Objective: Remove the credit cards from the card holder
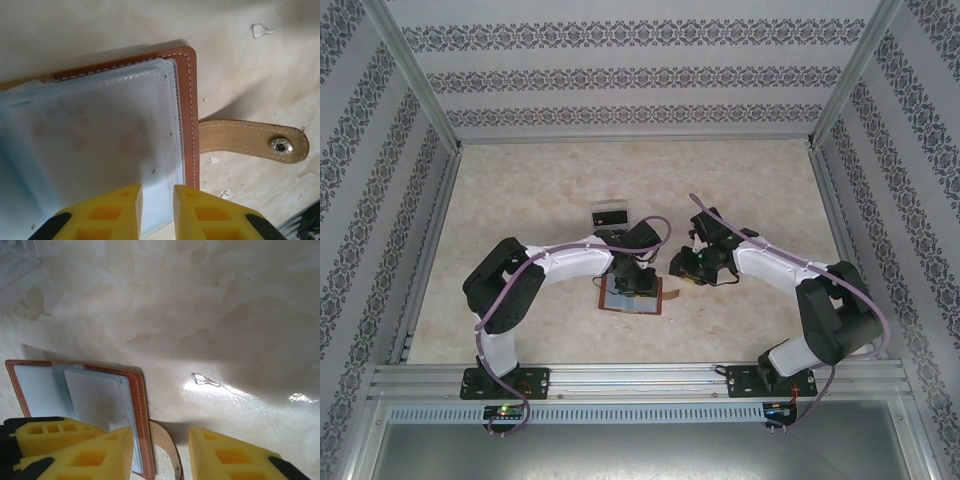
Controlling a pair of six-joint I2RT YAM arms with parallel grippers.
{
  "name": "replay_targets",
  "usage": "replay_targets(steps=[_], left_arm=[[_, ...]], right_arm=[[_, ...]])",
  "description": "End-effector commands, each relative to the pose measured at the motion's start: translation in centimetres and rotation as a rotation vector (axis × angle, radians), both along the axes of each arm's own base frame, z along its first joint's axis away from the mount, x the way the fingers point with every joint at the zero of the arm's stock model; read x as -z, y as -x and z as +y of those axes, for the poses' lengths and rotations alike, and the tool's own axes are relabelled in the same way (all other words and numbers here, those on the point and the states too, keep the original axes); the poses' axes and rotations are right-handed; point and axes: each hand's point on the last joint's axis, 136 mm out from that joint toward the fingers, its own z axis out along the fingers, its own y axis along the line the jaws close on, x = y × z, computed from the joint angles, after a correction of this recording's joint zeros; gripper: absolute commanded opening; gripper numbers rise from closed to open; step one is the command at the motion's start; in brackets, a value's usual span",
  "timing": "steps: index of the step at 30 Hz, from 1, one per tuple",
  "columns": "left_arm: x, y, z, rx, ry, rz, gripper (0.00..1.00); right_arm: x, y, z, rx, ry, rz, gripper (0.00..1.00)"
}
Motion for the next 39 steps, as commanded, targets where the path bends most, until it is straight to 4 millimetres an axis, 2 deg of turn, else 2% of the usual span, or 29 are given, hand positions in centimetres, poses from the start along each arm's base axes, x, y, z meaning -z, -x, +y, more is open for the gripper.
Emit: replay_targets(steps=[1, 9, 18, 23, 32, 39], left_arm=[[-0.5, -0.2, -1.7, 0.006, 0.042, -0.006, 0.21], [0.7, 0.2, -0.7, 0.002, -0.013, 0.009, 0.21], [1.0, 0.5, 2.5, 0.015, -0.157, -0.024, 0.24], [0.8, 0.5, 3.3, 0.023, -0.190, -0.036, 0.24], [0.1, 0.6, 4.1, 0.028, -0.211, -0.060, 0.18], [0.0, 0.6, 4.3, 0.025, -0.196, -0.063, 0.13]], right_arm=[[0.2, 0.3, -0.4, -0.007, 0.000, -0.004, 0.35], [0.4, 0.3, -0.3, -0.013, -0.005, 0.006, 0.35], [-0.1, 0.3, -0.1, -0.018, -0.007, 0.009, 0.35], [-0.2, 0.4, 0.1, -0.019, -0.013, 0.014, 0.35], [-0.6, 0.6, 3.0, -0.064, -0.065, 0.018, 0.34], [0.1, 0.8, 5.7, -0.108, -0.094, 0.048, 0.27]])
